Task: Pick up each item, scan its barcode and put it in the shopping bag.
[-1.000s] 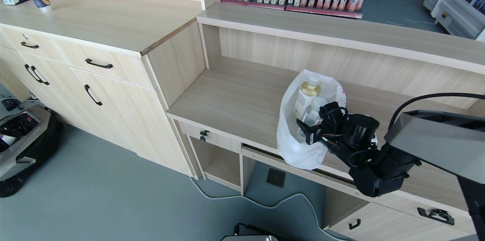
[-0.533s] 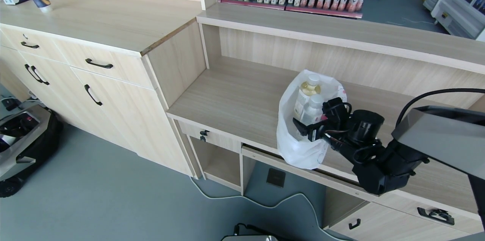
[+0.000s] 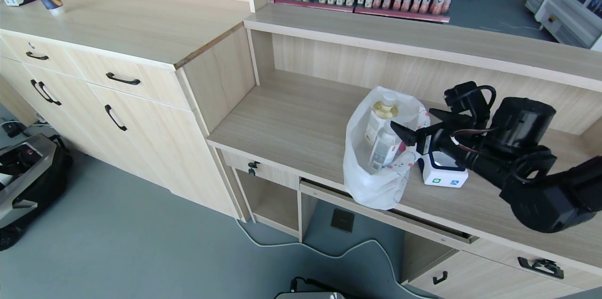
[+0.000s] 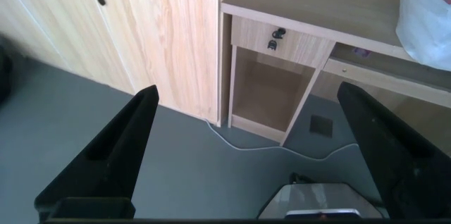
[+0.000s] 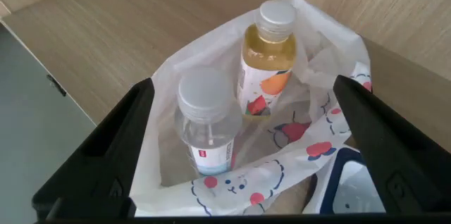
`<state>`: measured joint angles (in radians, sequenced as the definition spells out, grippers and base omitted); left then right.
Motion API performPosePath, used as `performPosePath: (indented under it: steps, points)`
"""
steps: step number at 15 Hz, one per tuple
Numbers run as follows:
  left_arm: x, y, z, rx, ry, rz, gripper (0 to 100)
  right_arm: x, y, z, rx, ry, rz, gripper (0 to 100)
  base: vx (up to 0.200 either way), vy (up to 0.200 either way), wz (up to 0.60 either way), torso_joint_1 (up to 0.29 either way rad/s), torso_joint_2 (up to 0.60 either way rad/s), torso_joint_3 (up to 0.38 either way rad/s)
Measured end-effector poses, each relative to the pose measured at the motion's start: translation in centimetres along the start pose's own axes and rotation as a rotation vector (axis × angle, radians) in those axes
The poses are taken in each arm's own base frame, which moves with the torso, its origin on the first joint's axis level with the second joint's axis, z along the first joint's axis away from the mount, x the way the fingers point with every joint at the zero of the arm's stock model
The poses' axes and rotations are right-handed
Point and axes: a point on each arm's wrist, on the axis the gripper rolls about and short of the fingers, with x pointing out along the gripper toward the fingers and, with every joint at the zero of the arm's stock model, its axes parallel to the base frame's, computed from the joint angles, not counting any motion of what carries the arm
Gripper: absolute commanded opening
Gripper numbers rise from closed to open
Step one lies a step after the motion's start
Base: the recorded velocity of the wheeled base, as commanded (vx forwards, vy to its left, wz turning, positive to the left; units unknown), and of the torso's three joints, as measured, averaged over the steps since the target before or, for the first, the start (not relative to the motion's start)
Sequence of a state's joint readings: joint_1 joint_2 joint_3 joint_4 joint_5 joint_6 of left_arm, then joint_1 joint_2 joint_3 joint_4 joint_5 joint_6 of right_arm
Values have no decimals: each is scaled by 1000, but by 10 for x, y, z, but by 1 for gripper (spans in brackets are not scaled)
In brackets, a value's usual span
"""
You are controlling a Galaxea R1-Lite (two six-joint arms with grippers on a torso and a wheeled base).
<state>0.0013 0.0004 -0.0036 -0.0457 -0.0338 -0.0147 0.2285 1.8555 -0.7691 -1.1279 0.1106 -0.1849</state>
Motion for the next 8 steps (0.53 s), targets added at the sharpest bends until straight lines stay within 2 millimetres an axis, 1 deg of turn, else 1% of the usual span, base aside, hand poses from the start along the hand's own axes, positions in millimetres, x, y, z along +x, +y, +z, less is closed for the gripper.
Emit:
performPosePath:
  steps: [1, 2, 3, 5, 6, 8]
  points:
    - [0, 0, 0, 0, 0, 0, 100, -20, -8, 15, -17, 34, -16, 100, 0, 0, 0, 0, 0, 0]
    - [0, 0, 0, 0, 0, 0, 100, -44, -19, 29, -46, 87, -45, 100, 0, 0, -600, 7, 7, 2]
    - [0, 0, 0, 0, 0, 0, 100, -67, -30, 39, -74, 139, -80, 100, 0, 0, -600, -2, 2, 2]
    - [0, 0, 0, 0, 0, 0, 100, -122, -50, 54, -85, 275, -178, 100, 0, 0, -600, 5, 0, 2]
    - [0, 0, 0, 0, 0, 0, 100, -144, -55, 62, -71, 300, -248, 100, 0, 0, -600, 7, 2, -2]
    - [0, 0, 0, 0, 0, 1, 100, -174, -58, 78, -10, 301, -431, 100, 0, 0, -600, 7, -2, 2]
